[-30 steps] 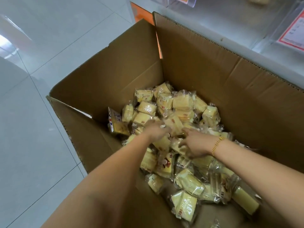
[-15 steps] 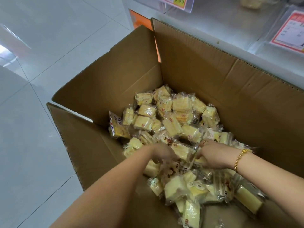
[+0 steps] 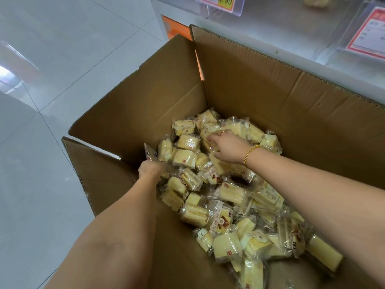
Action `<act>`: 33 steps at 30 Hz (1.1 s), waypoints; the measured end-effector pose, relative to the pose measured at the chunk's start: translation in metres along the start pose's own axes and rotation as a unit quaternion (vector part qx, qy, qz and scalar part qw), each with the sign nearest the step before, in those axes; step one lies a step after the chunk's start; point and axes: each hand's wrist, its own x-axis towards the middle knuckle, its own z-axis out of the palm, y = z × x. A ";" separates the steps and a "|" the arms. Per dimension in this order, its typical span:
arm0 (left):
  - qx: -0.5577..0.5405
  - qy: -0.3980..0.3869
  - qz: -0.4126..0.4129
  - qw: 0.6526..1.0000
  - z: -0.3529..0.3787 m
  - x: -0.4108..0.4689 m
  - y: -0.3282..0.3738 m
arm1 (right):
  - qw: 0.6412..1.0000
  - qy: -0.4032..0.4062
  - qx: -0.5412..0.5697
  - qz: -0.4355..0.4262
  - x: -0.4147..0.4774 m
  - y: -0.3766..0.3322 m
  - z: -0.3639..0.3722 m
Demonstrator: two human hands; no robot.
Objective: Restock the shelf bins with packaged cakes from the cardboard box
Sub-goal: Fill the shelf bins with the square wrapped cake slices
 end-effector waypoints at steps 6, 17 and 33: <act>-0.012 0.067 0.028 0.997 -0.017 -0.008 0.012 | 0.980 -0.082 -0.178 0.035 0.006 -0.003 0.004; 0.142 0.080 0.159 0.974 -0.045 -0.046 0.071 | 0.996 0.053 -0.023 0.062 -0.069 0.026 0.043; -0.042 -0.133 0.229 0.963 -0.052 -0.147 0.087 | 0.926 0.133 0.280 0.215 -0.140 0.030 0.002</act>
